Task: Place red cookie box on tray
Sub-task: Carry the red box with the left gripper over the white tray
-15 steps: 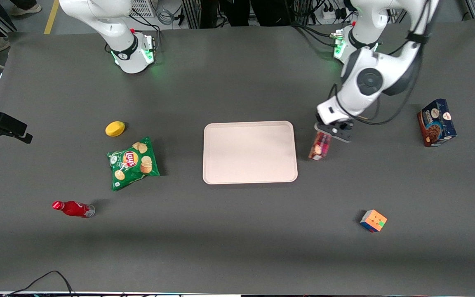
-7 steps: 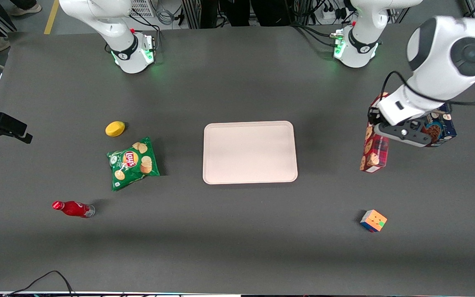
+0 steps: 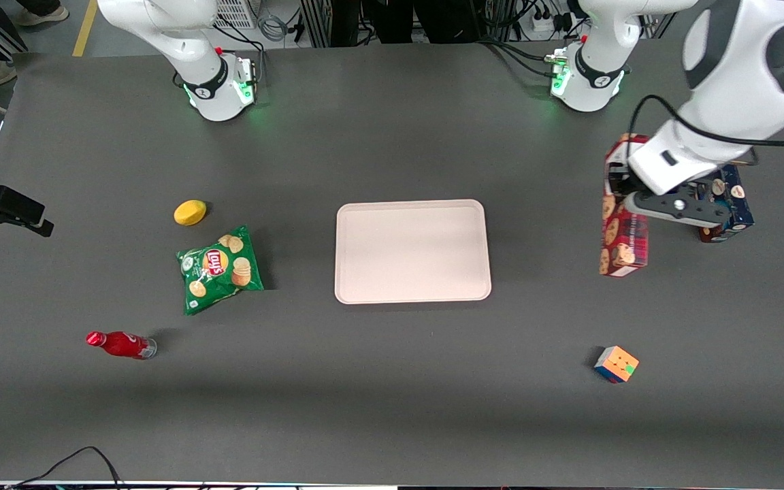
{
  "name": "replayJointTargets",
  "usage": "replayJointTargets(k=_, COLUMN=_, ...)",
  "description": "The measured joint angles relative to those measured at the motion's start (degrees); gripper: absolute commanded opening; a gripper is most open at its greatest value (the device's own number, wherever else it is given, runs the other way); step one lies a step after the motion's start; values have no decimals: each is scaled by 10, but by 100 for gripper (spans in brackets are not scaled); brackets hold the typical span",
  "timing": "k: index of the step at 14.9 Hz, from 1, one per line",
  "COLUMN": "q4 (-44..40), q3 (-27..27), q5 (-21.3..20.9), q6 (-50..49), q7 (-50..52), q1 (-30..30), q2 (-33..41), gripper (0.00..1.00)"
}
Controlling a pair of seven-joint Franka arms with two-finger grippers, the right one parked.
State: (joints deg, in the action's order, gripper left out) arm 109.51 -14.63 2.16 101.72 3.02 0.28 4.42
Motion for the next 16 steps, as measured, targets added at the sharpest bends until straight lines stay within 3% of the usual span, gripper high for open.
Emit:
replayJointTargets(k=6, q4=0, q3=-136, q5=14, q6=39, q7=251, q1=-9, q2=-25, gripper=0)
replayJointTargets(k=10, q4=9, q3=-216, q5=9, q6=128, q7=344, q1=-13, q2=-86, gripper=0)
replayJointTargets(k=12, q4=16, q3=-230, q5=-30, q6=174, q7=369, q1=-20, q2=-129, gripper=0)
replayJointTargets(k=16, q4=19, q3=-231, q5=-171, q6=268, q7=484, q1=-33, q2=-249, gripper=0)
